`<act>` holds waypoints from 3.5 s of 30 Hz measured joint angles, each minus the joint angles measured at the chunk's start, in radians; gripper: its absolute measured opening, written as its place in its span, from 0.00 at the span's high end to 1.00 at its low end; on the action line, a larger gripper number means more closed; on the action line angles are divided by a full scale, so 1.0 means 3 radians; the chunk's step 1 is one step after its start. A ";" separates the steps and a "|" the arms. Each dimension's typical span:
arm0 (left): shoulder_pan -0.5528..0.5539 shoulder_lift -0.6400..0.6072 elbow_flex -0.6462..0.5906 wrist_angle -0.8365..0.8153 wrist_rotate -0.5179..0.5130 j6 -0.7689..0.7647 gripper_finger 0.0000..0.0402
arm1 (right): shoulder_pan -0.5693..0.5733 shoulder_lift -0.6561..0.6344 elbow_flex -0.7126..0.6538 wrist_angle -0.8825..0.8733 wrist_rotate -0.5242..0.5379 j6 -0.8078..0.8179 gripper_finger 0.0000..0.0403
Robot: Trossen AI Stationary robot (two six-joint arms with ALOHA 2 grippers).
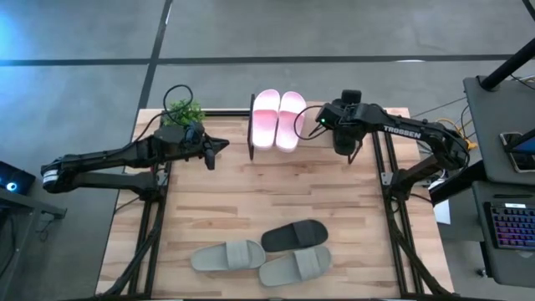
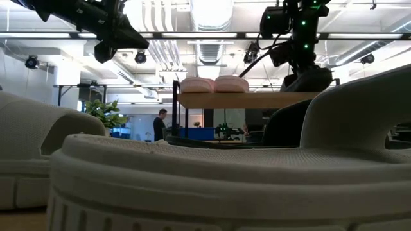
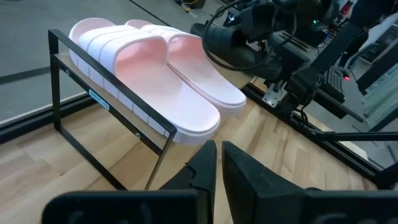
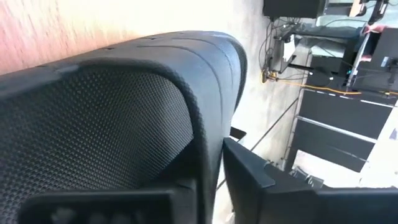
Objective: Pick and place slides into the shelf
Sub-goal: Put the right black slide on the shelf, then put the black slide on the shelf
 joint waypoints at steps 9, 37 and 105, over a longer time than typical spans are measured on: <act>0.0000 0.0000 0.0000 0.0000 0.0001 -0.0001 0.97 | -0.0016 -0.0032 0.0048 -0.0086 0.0008 0.0025 0.69; 0.0000 0.0000 0.0000 0.0000 0.0001 -0.0004 0.97 | -0.0029 -0.0070 0.0093 -0.0416 -0.0324 0.0424 0.63; -0.1771 0.2280 0.0872 0.0812 -0.0173 0.1677 1.00 | 0.4274 0.0179 0.0858 -0.0994 -0.1693 0.6974 0.63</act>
